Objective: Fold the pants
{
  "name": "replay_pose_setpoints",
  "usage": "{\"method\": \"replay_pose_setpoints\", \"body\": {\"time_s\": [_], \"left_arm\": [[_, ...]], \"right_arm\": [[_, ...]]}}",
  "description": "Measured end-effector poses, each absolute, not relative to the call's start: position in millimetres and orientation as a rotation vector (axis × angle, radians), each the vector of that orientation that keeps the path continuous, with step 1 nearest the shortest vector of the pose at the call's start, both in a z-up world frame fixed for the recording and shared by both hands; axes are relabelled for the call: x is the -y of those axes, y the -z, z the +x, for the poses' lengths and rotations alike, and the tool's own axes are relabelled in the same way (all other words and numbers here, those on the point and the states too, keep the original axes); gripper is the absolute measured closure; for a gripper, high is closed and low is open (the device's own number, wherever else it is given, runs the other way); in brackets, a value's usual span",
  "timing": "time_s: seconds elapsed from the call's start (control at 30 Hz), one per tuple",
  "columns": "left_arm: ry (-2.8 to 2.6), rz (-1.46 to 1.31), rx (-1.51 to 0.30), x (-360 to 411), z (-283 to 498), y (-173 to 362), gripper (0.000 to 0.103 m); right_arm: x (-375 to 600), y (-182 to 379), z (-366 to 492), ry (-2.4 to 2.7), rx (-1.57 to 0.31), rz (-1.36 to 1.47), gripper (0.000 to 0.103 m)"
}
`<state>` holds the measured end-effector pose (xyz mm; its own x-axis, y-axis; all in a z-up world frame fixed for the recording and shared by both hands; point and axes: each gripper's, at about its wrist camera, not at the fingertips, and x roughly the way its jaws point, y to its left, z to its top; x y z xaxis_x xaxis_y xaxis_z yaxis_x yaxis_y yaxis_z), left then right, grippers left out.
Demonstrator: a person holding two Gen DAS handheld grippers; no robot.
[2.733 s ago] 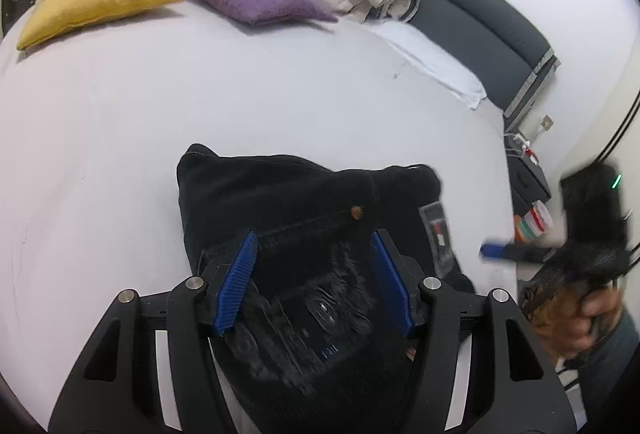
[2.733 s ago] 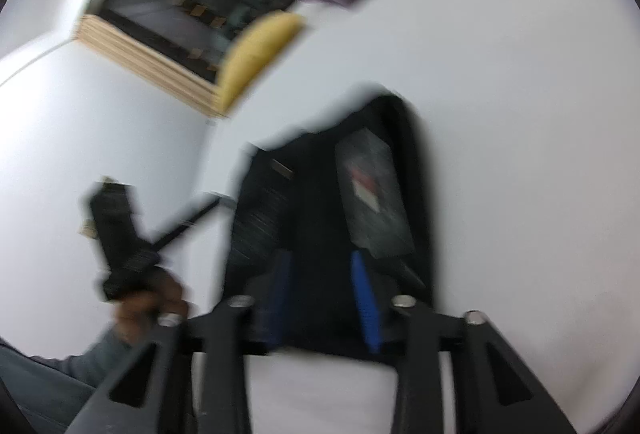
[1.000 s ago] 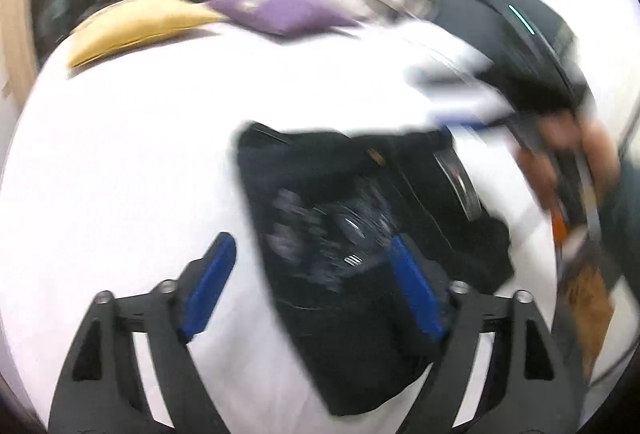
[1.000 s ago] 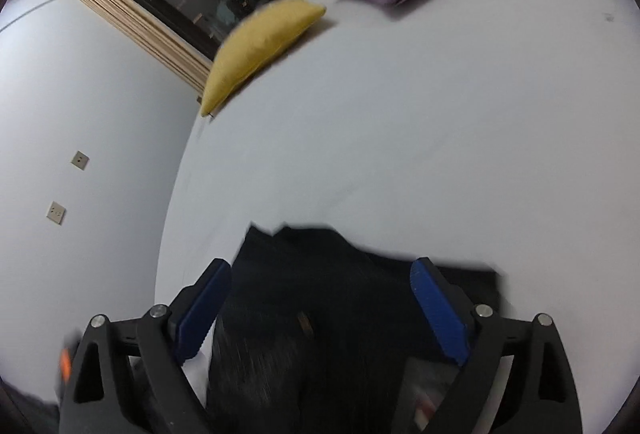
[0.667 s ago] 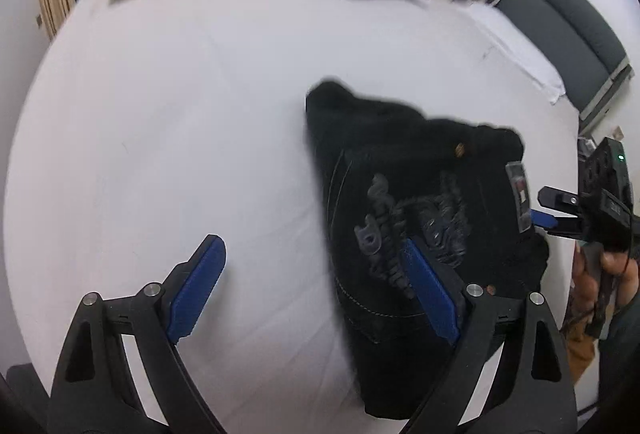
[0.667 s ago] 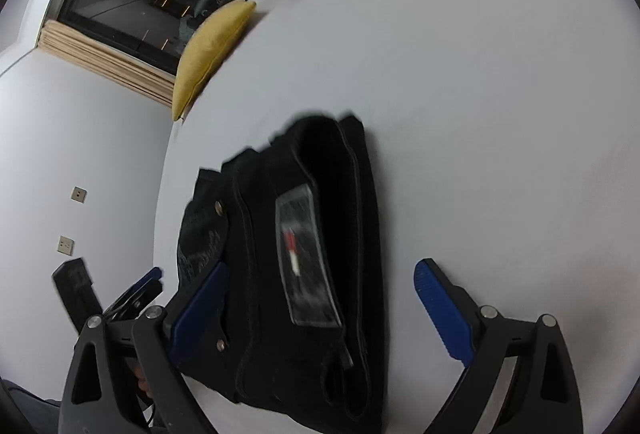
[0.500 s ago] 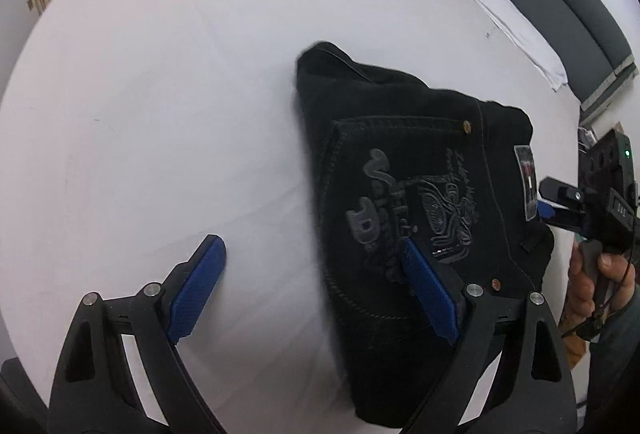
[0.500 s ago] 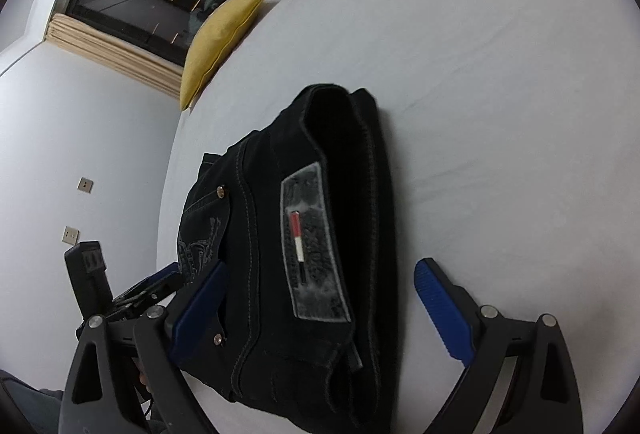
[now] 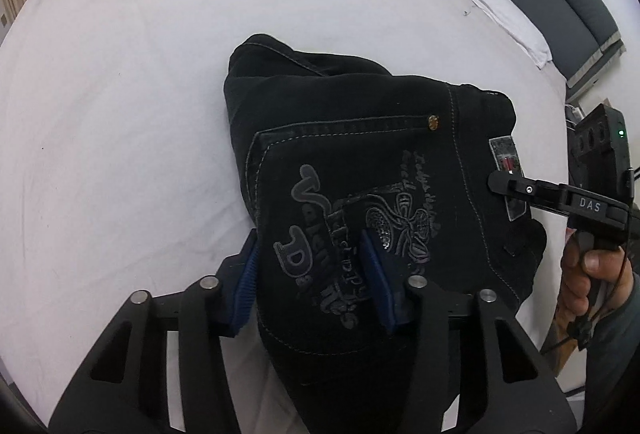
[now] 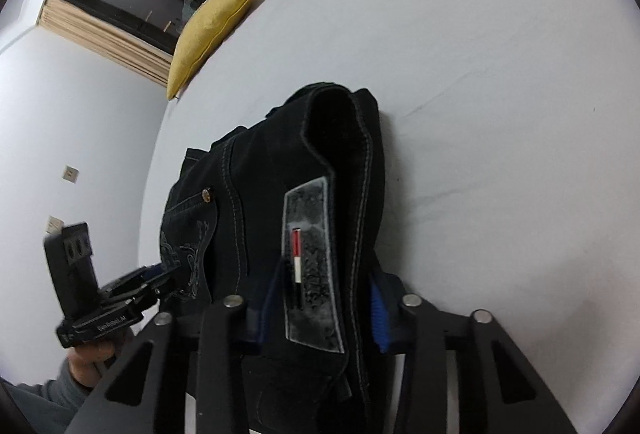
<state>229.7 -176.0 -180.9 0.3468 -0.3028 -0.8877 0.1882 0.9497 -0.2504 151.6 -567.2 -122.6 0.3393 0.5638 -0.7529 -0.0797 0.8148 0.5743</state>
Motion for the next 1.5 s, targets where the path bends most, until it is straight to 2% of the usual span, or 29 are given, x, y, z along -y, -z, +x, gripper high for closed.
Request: {"method": "replay_pose_setpoints", "body": {"time_s": [0.1, 0.4, 0.6, 0.9, 1.07, 1.17, 1.23, 1.27, 1.3, 1.33, 1.4, 1.47, 1.5], "left_arm": [[0.327, -0.11, -1.167, 177, 229, 178, 0.069], [0.359, -0.168, -1.144, 175, 228, 162, 0.083], [0.364, -0.202, -1.096, 143, 217, 130, 0.084], [0.274, -0.164, -1.006, 63, 199, 73, 0.084], [0.236, -0.116, -1.016, 33, 222, 80, 0.084], [0.241, -0.079, -1.032, 34, 240, 106, 0.081], [0.232, -0.065, -1.063, 38, 249, 130, 0.077], [0.22, -0.056, -1.067, 39, 251, 139, 0.072], [0.202, -0.058, -1.059, 34, 248, 147, 0.061], [0.189, -0.07, -1.052, 29, 246, 150, 0.058], [0.159, -0.115, -1.026, 14, 234, 150, 0.042], [0.124, -0.104, -0.984, 12, 218, 146, 0.034], [0.111, -0.103, -0.946, 6, 207, 139, 0.03]], "right_arm": [[555, 113, 147, -0.407, -1.142, 0.402, 0.072], [515, 72, 125, -0.341, -1.048, 0.166, 0.081], [482, 39, 111, -0.377, -0.999, 0.105, 0.082], [425, 1, 117, -0.505, -0.955, 0.188, 0.082], [406, 10, 134, -0.494, -0.967, 0.22, 0.083], [410, 30, 149, -0.431, -0.984, 0.243, 0.082], [420, 58, 160, -0.357, -1.069, 0.262, 0.076], [424, 73, 162, -0.27, -1.123, 0.227, 0.067], [426, 79, 160, -0.222, -1.141, 0.199, 0.062], [431, 84, 153, -0.201, -1.141, 0.186, 0.062], [443, 84, 136, -0.196, -1.114, 0.216, 0.032], [459, 80, 112, -0.143, -1.05, 0.225, 0.023], [463, 79, 104, -0.131, -1.033, 0.233, 0.023]]}}
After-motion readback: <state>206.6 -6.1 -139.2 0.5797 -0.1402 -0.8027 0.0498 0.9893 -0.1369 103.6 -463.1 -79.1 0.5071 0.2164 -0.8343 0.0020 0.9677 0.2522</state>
